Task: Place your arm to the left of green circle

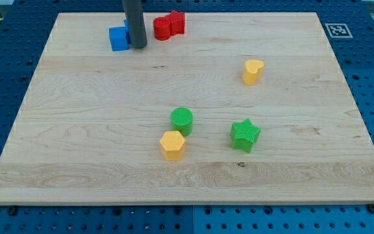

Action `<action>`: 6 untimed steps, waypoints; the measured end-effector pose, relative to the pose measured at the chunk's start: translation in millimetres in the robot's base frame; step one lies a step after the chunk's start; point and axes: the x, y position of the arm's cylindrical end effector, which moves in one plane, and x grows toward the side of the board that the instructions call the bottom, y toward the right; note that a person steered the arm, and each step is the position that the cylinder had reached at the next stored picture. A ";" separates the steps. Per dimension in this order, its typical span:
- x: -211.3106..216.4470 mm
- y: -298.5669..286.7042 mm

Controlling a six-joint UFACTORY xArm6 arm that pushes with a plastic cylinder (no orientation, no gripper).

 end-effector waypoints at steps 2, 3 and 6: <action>41.6 -10.0; 59.8 -10.3; 152.9 7.5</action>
